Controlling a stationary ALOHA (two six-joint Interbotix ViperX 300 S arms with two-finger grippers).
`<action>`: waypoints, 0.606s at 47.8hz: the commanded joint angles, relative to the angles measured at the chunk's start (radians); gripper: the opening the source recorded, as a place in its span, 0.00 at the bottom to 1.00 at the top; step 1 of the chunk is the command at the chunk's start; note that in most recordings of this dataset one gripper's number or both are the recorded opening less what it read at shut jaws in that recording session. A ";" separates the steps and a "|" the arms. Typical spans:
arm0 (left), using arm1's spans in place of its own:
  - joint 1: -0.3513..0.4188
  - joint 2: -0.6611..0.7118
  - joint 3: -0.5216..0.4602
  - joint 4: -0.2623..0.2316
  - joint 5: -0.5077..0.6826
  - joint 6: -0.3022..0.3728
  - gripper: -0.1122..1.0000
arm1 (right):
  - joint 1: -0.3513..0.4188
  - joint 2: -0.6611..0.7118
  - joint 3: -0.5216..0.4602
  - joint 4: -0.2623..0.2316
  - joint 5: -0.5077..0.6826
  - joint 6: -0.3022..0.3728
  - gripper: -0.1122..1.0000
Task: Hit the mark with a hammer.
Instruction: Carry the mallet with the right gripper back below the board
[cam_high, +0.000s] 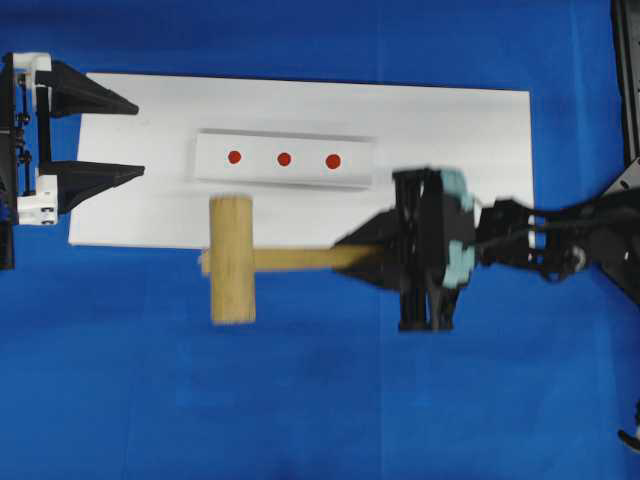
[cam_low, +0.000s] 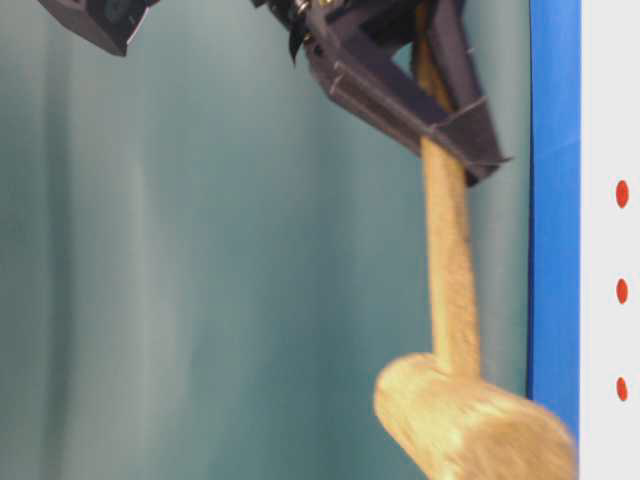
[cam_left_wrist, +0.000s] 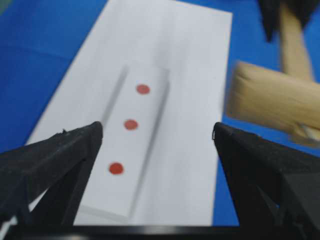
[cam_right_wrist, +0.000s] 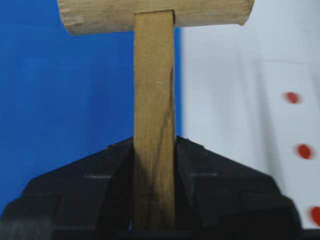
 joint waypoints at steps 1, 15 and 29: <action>0.006 0.002 -0.020 0.000 -0.014 0.023 0.90 | 0.043 0.014 -0.043 0.026 -0.048 0.003 0.17; 0.006 0.003 -0.020 0.000 -0.015 0.074 0.90 | 0.149 0.133 -0.121 0.109 -0.127 0.003 0.17; 0.006 0.002 -0.015 -0.002 -0.015 0.075 0.90 | 0.169 0.193 -0.146 0.163 -0.149 0.002 0.17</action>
